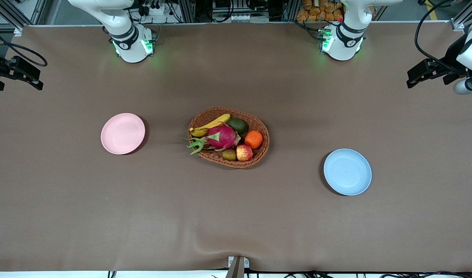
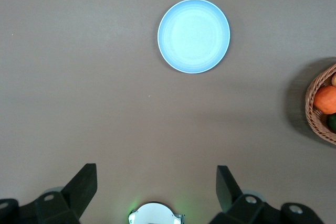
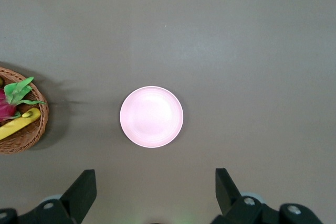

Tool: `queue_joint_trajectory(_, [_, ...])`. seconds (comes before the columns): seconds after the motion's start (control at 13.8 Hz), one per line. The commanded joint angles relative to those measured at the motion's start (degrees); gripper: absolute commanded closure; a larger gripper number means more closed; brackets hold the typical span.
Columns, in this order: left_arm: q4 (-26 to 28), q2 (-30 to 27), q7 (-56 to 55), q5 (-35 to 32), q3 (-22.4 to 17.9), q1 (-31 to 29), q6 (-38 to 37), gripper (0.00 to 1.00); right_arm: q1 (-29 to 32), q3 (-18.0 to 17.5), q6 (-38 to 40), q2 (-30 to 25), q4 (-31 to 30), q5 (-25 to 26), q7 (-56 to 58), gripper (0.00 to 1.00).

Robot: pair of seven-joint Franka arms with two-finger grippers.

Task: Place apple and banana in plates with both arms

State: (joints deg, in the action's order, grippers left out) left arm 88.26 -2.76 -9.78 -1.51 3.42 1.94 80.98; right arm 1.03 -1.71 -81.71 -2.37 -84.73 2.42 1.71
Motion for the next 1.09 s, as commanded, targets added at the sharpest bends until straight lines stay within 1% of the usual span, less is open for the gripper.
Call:
queue_joint_trajectory(0.0, [-0.19,-0.22,0.55,-0.96,0.36,-0.1,-0.74,0.0,0.64,-0.32,0.94,0.52,1.05,-1.1,-0.66,0.0])
queue_joint_trajectory(1.02, [0.42,-0.14,0.37,-0.43,0.45,-0.01,-0.48,0.0,0.72,-0.32,1.03,0.61,1.05,-1.1,-0.66,0.0])
